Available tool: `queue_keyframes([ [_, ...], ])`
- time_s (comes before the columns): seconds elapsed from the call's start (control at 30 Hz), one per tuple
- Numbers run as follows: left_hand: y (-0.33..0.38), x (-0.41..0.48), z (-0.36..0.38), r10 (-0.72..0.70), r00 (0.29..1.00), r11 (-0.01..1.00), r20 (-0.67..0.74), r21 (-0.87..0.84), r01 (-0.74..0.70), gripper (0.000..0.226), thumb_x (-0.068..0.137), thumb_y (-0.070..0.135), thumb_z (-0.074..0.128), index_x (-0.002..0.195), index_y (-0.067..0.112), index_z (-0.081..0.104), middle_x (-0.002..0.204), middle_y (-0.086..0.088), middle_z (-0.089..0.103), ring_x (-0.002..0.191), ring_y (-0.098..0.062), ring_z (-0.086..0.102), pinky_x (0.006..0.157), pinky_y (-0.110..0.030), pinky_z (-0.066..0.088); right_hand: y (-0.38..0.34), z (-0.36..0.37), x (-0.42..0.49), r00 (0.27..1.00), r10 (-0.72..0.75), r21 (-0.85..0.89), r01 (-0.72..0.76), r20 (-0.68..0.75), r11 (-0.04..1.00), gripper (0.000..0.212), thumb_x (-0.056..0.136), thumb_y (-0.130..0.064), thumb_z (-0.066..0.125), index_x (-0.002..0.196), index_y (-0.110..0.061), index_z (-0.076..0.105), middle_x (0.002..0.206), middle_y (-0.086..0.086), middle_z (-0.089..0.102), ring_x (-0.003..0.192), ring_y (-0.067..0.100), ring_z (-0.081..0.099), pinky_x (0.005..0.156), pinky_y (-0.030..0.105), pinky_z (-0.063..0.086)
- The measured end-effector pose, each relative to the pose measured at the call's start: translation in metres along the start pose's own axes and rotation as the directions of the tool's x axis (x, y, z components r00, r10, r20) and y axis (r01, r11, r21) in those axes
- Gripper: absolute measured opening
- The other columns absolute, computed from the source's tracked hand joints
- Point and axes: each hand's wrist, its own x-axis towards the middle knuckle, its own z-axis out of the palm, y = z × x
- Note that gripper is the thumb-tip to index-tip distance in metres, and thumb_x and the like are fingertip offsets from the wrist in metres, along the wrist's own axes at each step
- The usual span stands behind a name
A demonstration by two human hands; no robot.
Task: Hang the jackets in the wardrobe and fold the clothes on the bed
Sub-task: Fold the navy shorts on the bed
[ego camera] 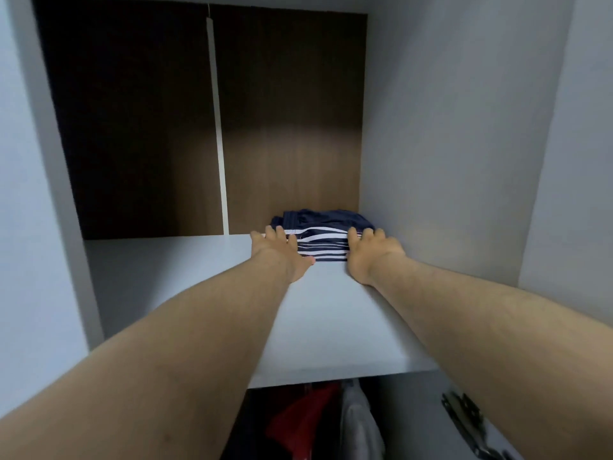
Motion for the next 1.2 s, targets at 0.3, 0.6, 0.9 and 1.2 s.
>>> queue_keyframes([
  [0.3, -0.015, -0.077, -0.006, 0.040, 0.994, 0.975, -0.100, -0.214, -0.061, 0.077, 0.092, 0.071, 0.026, 0.149, 0.019, 0.032, 0.154, -0.007, 0.034, 0.140, -0.030, 0.031, 0.105, -0.048, 0.033, 0.014, -0.019, -0.069, 0.988, -0.086, 0.072, 0.095, -0.127, 0.993, 0.051, 0.095, -0.031, 0.045, 0.142, -0.015, 0.035, 0.137, 0.012, 0.045, 0.126, 0.032, 0.044, 0.098, 0.040, 0.041],
  [0.6, -0.047, -0.158, -0.025, 0.091, 0.977, 0.878, -0.192, -0.448, -0.170, 0.052, 0.098, 0.055, 0.035, 0.140, 0.026, 0.047, 0.146, 0.002, 0.049, 0.130, -0.022, 0.048, 0.100, -0.036, 0.042, 0.012, -0.059, -0.139, 0.965, -0.160, 0.124, 0.188, -0.207, 0.974, 0.043, 0.096, -0.033, 0.046, 0.136, -0.019, 0.041, 0.130, 0.009, 0.049, 0.120, 0.032, 0.048, 0.089, 0.037, 0.043],
  [0.9, -0.082, -0.229, -0.022, 0.191, 0.926, 0.770, -0.326, -0.535, -0.347, 0.057, 0.094, 0.061, 0.039, 0.140, 0.029, 0.049, 0.145, 0.007, 0.050, 0.130, -0.018, 0.048, 0.098, -0.032, 0.041, -0.001, -0.086, -0.231, 0.973, -0.056, 0.252, 0.114, -0.226, 0.961, 0.043, 0.097, -0.036, 0.046, 0.135, -0.017, 0.045, 0.130, 0.008, 0.054, 0.116, 0.031, 0.052, 0.088, 0.036, 0.046],
  [1.2, -0.089, -0.302, 0.010, 0.354, 0.827, 0.715, -0.437, -0.443, -0.540, 0.053, 0.090, 0.064, 0.040, 0.123, 0.027, 0.059, 0.124, 0.006, 0.063, 0.112, -0.018, 0.058, 0.088, -0.034, 0.048, -0.017, -0.079, -0.372, 0.968, 0.070, 0.311, 0.009, -0.241, 0.950, 0.054, 0.097, -0.036, 0.051, 0.148, -0.024, 0.039, 0.149, -0.001, 0.046, 0.133, 0.023, 0.044, 0.103, 0.034, 0.041],
])
